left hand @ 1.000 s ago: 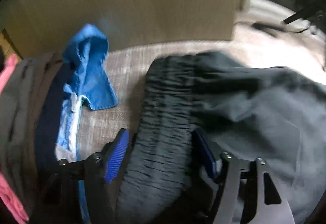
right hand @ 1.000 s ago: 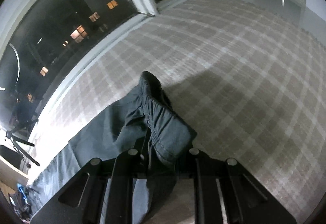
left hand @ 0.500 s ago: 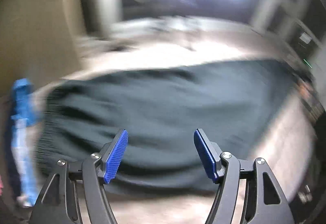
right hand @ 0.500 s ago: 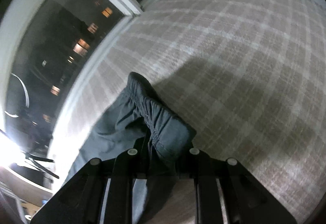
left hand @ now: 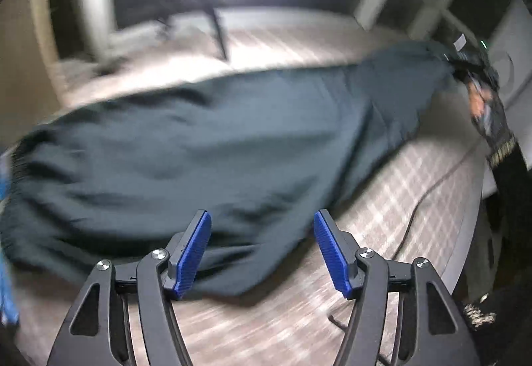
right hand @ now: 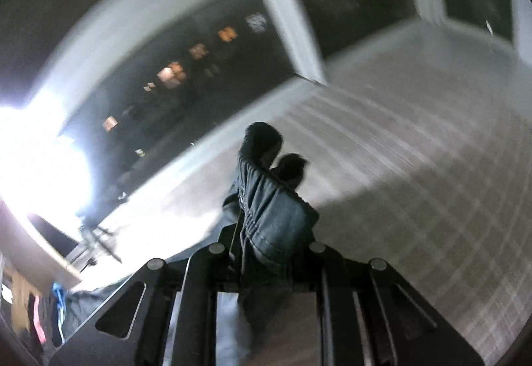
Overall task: Fold clothes
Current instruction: 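Lift the leg cuff with the right gripper and fold it onto the waistband, then open both grippers to release the folded trousers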
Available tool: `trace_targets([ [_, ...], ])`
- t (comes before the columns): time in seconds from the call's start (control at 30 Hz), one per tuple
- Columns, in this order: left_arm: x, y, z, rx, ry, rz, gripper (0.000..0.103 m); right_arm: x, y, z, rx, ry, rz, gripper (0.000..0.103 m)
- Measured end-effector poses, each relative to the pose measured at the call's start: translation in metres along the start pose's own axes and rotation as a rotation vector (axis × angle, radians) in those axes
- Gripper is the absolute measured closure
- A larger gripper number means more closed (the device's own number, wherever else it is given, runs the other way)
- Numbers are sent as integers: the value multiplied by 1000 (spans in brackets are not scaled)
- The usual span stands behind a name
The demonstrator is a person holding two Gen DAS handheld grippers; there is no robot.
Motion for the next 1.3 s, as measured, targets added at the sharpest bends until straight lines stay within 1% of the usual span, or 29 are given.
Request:
trace_targets([
  [0.07, 36, 30, -3, 64, -74, -28, 41, 16, 55, 5, 84, -17, 0, 87],
  [0.13, 75, 62, 0, 125, -141, -67, 41, 24, 116, 20, 169, -16, -17, 87],
  [0.2, 111, 92, 12, 170, -198, -110, 40, 28, 178, 40, 260, -7, -39, 87],
  [0.3, 153, 131, 33, 215, -261, -172, 40, 23, 274, 84, 397, 10, -83, 87],
  [0.37, 171, 154, 48, 250, -283, -192, 39, 11, 338, 123, 450, 62, -145, 87],
  [0.43, 181, 175, 64, 287, -284, -192, 39, -2, 399, 161, 509, 106, -197, 87],
  [0.47, 183, 183, 72, 303, -281, -193, 39, -9, 429, 180, 557, 114, -196, 87],
  [0.57, 187, 199, 94, 332, -261, -187, 39, -29, 502, 232, 683, 117, -169, 87],
  [0.63, 190, 206, 106, 332, -251, -191, 39, -41, 541, 262, 757, 112, -143, 87],
  [0.77, 198, 216, 123, 331, -238, -172, 39, -72, 584, 301, 840, 143, -89, 87],
  [0.87, 198, 224, 127, 324, -228, -160, 39, -79, 602, 320, 878, 152, -61, 87],
  [0.97, 197, 232, 129, 322, -219, -144, 39, -74, 618, 341, 934, 138, -66, 87],
  [1.0, 197, 234, 130, 321, -216, -139, 39, -71, 624, 349, 959, 137, -76, 85],
  [1.03, 194, 237, 129, 322, -214, -129, 39, -70, 632, 361, 999, 155, -105, 81],
  [1.07, 191, 240, 126, 327, -212, -119, 39, -71, 641, 376, 1055, 193, -141, 75],
  [1.1, 187, 243, 122, 337, -209, -108, 39, -72, 647, 387, 1117, 213, -153, 72],
  [1.13, 184, 245, 119, 346, -207, -98, 39, -70, 651, 394, 1185, 196, -135, 72],
  [1.17, 182, 245, 116, 351, -209, -88, 39, -66, 654, 398, 1242, 169, -121, 70],
  [1.2, 181, 244, 112, 349, -215, -78, 39, -57, 655, 396, 1280, 125, -115, 63],
  [1.23, 180, 242, 108, 341, -222, -69, 39, -47, 655, 392, 1298, 96, -131, 59],
  [1.27, 179, 240, 103, 330, -229, -65, 39, -35, 652, 384, 1282, 92, -189, 53],
  [1.3, 179, 238, 99, 319, -237, -64, 39, -23, 649, 374, 1256, 92, -243, 51],
])
Point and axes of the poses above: each gripper's, at about its wrist camera, not at the fingertips, and x roughly against the way its jaws point, y to its left, z to its underside, the point moved 6 cm from there along -x, roughly the way its jaws point, and after that the axes turned 5 degrees about x, right-handed, at the moved point
